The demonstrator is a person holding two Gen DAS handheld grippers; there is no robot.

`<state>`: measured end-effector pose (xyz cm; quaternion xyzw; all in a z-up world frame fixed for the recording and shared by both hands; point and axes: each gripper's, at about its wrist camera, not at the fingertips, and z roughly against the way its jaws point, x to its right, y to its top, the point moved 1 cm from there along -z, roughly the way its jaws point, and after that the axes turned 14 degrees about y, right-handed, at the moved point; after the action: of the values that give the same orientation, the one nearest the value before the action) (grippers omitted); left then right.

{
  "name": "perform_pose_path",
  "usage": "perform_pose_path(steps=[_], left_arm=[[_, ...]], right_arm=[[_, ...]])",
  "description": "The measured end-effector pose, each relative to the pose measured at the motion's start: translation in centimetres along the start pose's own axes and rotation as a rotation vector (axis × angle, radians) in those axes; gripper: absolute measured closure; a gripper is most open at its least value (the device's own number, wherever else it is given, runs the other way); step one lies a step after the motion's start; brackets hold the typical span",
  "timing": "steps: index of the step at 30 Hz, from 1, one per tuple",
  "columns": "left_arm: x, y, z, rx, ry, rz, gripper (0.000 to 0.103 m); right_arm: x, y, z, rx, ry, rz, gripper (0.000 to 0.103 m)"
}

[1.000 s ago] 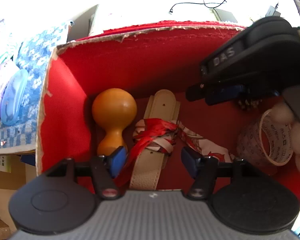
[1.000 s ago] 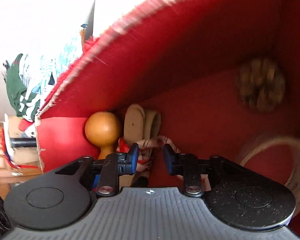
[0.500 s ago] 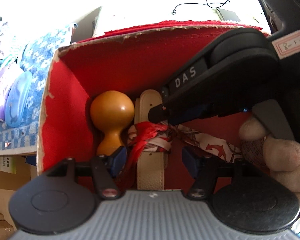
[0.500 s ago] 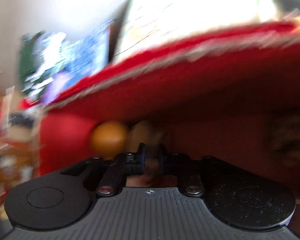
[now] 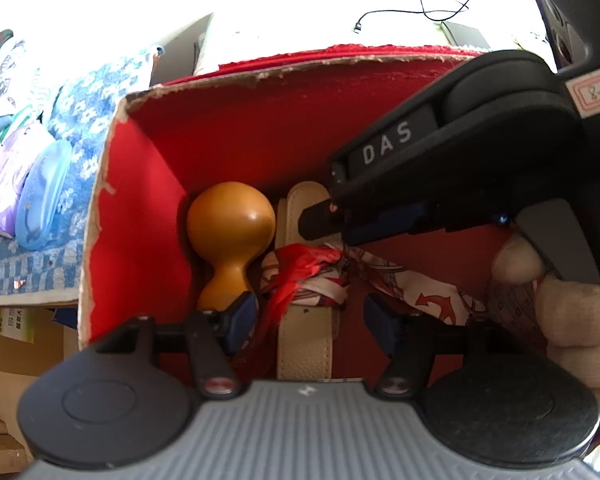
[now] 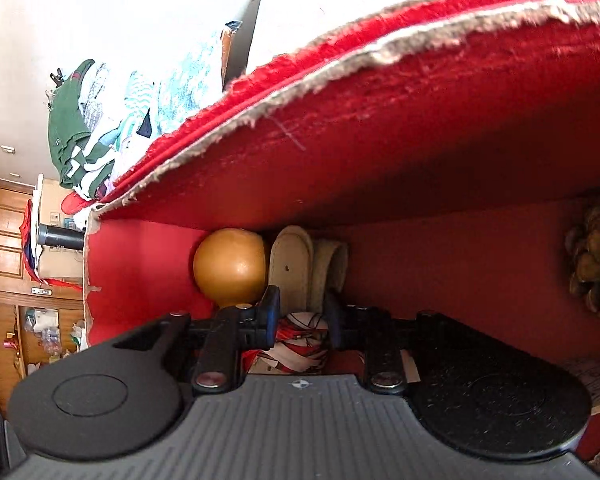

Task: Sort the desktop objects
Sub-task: 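Lower the sandal into the red box and open the right gripper, then withdraw the right gripper from the box toward the red gift box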

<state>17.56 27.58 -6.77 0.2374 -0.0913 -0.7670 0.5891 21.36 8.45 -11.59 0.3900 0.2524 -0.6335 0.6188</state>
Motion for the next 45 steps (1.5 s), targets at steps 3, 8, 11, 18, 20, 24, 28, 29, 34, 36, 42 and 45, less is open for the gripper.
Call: perform_pose_path(steps=[3,8,11,18,20,24,28,29,34,36,42,45], left_arm=[[0.0,0.0,0.0,0.002,0.004,-0.001,0.036],[0.1,0.0,-0.3,0.007,0.014,0.005,0.037],[0.2,0.0,-0.2,0.013,0.032,0.000,0.038],[0.7,0.2,-0.2,0.027,0.065,0.006,0.040],[0.8,0.2,-0.1,0.030,0.074,0.011,0.040],[0.9,0.3,-0.1,0.034,0.087,0.013,0.040],[0.9,0.4,-0.1,0.035,0.090,0.011,0.041],[1.0,0.4,-0.1,0.036,0.093,0.009,0.041],[1.2,0.6,-0.1,0.039,0.107,-0.002,0.041],[1.2,0.7,0.0,0.050,0.103,-0.005,0.041],[0.6,-0.1,1.9,0.175,0.079,0.029,0.038],[-0.5,-0.6,4.6,0.248,0.048,0.087,0.035]], right_arm=[[-0.3,0.9,1.0,0.013,0.005,0.018,0.071],[0.2,0.6,1.6,0.029,0.008,0.018,0.071],[0.2,0.5,1.9,0.041,0.013,0.027,0.071],[0.1,0.3,1.6,0.079,0.023,0.042,0.071],[0.2,0.4,1.4,0.091,0.023,0.038,0.071],[-0.7,1.3,-0.5,0.111,0.021,0.037,0.071],[-1.8,2.0,-0.7,0.123,0.020,0.048,0.071],[-1.8,2.0,-0.6,0.126,0.019,0.051,0.071],[-2.7,2.1,-1.4,0.159,0.010,0.065,0.071],[-2.9,1.9,-0.6,0.197,-0.012,0.082,0.071],[-4.5,0.0,4.2,0.318,0.038,0.140,0.071],[-6.1,-2.3,7.3,0.416,0.043,0.252,0.071]])
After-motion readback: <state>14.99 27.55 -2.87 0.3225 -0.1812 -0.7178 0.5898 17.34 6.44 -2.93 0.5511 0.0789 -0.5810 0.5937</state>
